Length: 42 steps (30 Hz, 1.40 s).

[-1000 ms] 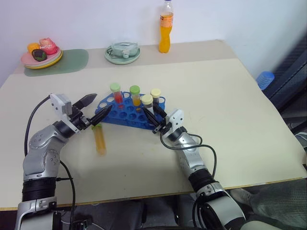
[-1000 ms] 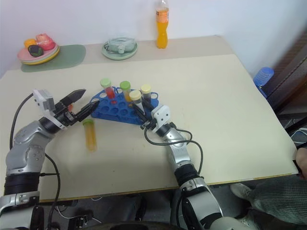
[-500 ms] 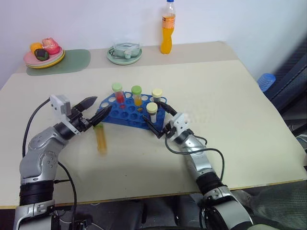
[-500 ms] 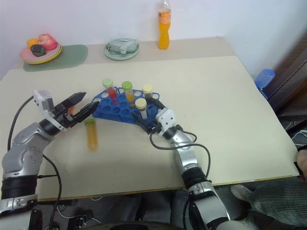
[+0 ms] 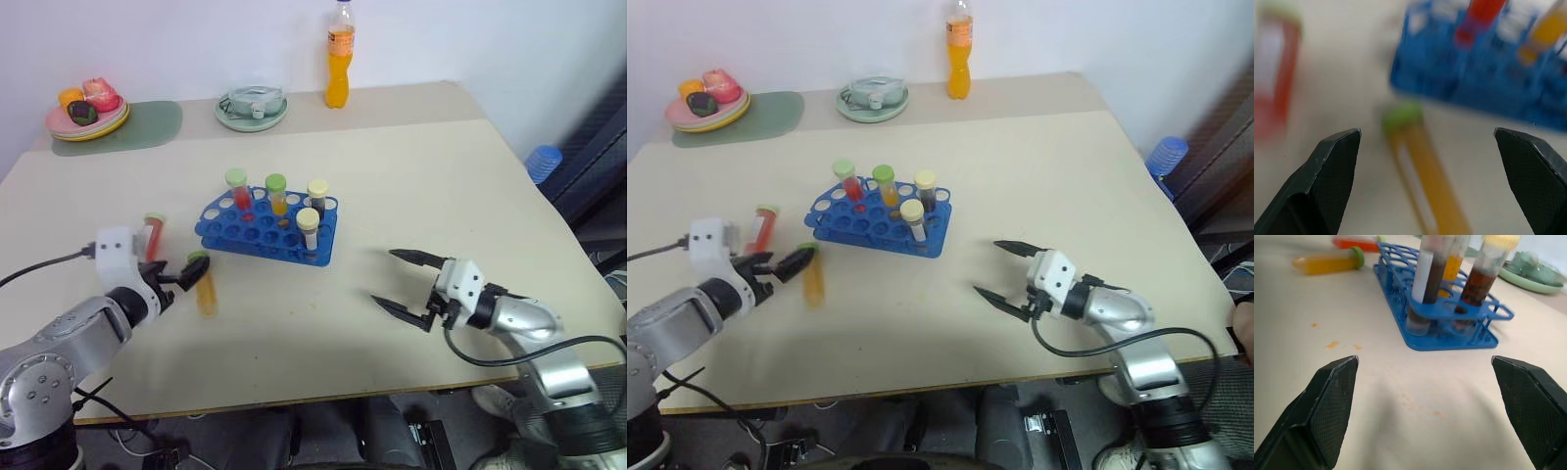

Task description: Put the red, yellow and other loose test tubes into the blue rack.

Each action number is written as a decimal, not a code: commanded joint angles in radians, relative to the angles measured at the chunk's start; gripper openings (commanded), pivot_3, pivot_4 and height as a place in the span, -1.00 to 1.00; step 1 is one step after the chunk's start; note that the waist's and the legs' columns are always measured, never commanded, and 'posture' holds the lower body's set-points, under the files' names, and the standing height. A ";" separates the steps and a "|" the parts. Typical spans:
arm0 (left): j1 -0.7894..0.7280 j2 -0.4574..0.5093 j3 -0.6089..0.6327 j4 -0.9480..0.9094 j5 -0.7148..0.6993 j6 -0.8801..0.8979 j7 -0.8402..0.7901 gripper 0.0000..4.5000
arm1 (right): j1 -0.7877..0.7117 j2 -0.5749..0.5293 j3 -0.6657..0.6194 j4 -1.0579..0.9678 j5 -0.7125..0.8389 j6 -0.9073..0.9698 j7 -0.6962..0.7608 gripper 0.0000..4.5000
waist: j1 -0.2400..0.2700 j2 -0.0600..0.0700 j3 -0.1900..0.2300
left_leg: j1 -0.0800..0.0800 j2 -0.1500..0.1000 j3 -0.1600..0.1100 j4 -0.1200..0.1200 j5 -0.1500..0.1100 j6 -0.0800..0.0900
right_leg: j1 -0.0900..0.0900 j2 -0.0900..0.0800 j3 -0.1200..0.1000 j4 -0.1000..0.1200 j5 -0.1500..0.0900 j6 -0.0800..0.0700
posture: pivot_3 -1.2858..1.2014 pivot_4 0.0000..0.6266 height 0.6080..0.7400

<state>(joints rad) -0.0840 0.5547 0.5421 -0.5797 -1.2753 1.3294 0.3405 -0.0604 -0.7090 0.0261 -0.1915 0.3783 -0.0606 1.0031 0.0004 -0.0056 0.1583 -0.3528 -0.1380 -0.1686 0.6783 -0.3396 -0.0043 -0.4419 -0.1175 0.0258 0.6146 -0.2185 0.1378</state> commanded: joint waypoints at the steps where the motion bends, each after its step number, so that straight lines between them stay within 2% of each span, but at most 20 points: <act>1: 0.008 0.095 -0.034 0.015 -0.318 -0.070 0.309 1.00 | -0.024 -0.026 -0.013 -0.070 0.083 0.057 0.075 0.98 | 0.007 -0.001 0.000 | 0.000 0.000 0.000 0.000 0.000 0.000 | 0.000 0.000 0.000 0.000 0.000 0.000 | 0.03 -0.52 1.00; 4: -0.008 0.183 -0.133 0.039 -0.495 -0.201 0.522 1.00 | -0.051 -0.025 -0.007 -0.076 0.110 0.094 0.108 0.98 | 0.019 0.000 0.001 | 0.000 0.000 0.001 0.001 0.000 -0.001 | 0.000 -0.001 0.000 0.000 0.000 0.000 | 0.03 -0.52 1.00; 7: -0.045 0.258 -0.247 0.078 -0.595 -0.297 0.679 1.00 | -0.088 -0.010 0.001 -0.055 0.097 0.096 0.124 0.98 | 0.039 0.000 0.001 | 0.000 0.000 0.001 0.002 0.000 -0.001 | 0.001 -0.001 0.000 -0.001 0.000 0.000 | 0.03 -0.52 1.00; 11: -0.116 0.294 -0.366 0.154 -0.664 -0.396 0.807 1.00 | -0.115 -0.002 0.012 -0.052 0.081 0.090 0.145 0.98 | 0.045 0.000 0.001 | 0.000 -0.001 0.001 0.002 0.000 -0.001 | 0.001 -0.001 0.000 0.000 0.000 0.000 | 0.03 -0.52 1.00; 15: -0.192 0.295 -0.449 0.213 -0.690 -0.438 0.852 1.00 | -0.137 -0.001 0.016 -0.049 0.072 0.090 0.156 0.98 | 0.042 0.000 0.001 | -0.001 0.000 0.002 0.002 0.000 -0.001 | 0.000 -0.001 0.000 0.000 0.000 0.000 | 0.03 -0.52 1.00; 25: -0.370 0.225 -0.601 0.459 -0.634 -0.433 0.897 1.00 | -0.115 -0.012 -0.020 -0.076 0.066 0.098 0.124 0.98 | 0.041 0.000 0.001 | -0.001 -0.001 0.002 0.002 0.000 -0.001 | -0.001 0.000 0.000 0.000 0.000 0.000 | 0.03 -0.52 1.00; 29: -0.409 0.179 -0.606 0.575 -0.538 -0.415 0.866 1.00 | -0.106 -0.010 -0.026 -0.092 0.062 0.106 0.105 0.98 | 0.042 0.000 0.001 | -0.001 -0.001 0.002 0.002 0.000 -0.002 | 0.000 0.000 0.000 0.000 0.000 0.000 | 0.03 -0.52 1.00; 32: -0.410 0.146 -0.591 0.617 -0.493 -0.399 0.847 1.00 | -0.103 -0.014 -0.029 -0.099 0.061 0.108 0.098 0.98 | 0.043 0.007 -0.003 | 0.001 -0.001 0.002 0.002 0.001 -0.002 | 0.000 -0.001 0.000 0.001 0.000 0.000 | 0.03 -0.52 1.00; 35: -0.403 0.120 -0.572 0.622 -0.508 -0.381 0.866 0.60 | -0.100 -0.024 -0.037 -0.109 0.066 0.115 0.095 1.00 | 0.044 0.010 -0.005 | 0.002 -0.001 0.001 0.002 0.001 -0.003 | 0.002 -0.001 0.000 0.002 0.000 0.000 | 0.03 -0.52 1.00; 40: -0.384 0.080 -0.532 0.604 -0.549 -0.368 0.902 -0.47 | -0.101 -0.029 -0.041 -0.113 0.067 0.123 0.096 1.00 | 0.056 0.010 -0.005 | 0.003 -0.001 0.001 0.002 0.002 -0.003 | 0.003 -0.001 0.001 0.003 0.000 0.000 | 0.03 -0.52 1.00; 41: -0.382 0.075 -0.526 0.597 -0.558 -0.364 0.906 -0.56 | -0.104 -0.029 -0.040 -0.112 0.066 0.124 0.097 1.00 | 0.060 0.010 -0.005 | 0.003 -0.001 0.001 0.003 0.002 -0.003 | 0.003 -0.001 0.001 0.003 0.000 0.000 | 0.03 -0.52 1.00; 42: -0.380 0.070 -0.520 0.590 -0.576 -0.365 0.918 -0.56 | -0.109 -0.027 -0.037 -0.110 0.065 0.126 0.096 1.00 | 0.063 0.010 -0.005 | 0.003 -0.001 0.001 0.003 0.001 -0.003 | 0.003 -0.001 0.001 0.003 0.000 0.000 | 0.03 -0.52 1.00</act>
<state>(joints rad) -0.4869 0.6454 0.0358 0.0163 -1.7964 0.9500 1.2496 -0.1569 -0.7271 0.0136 -0.2634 0.4352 0.0638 1.1028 0.0634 0.0048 0.1529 -0.3497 -0.1395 -0.1673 0.6809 -0.3383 -0.0073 -0.4389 -0.1185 0.0267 0.6169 -0.2183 0.1378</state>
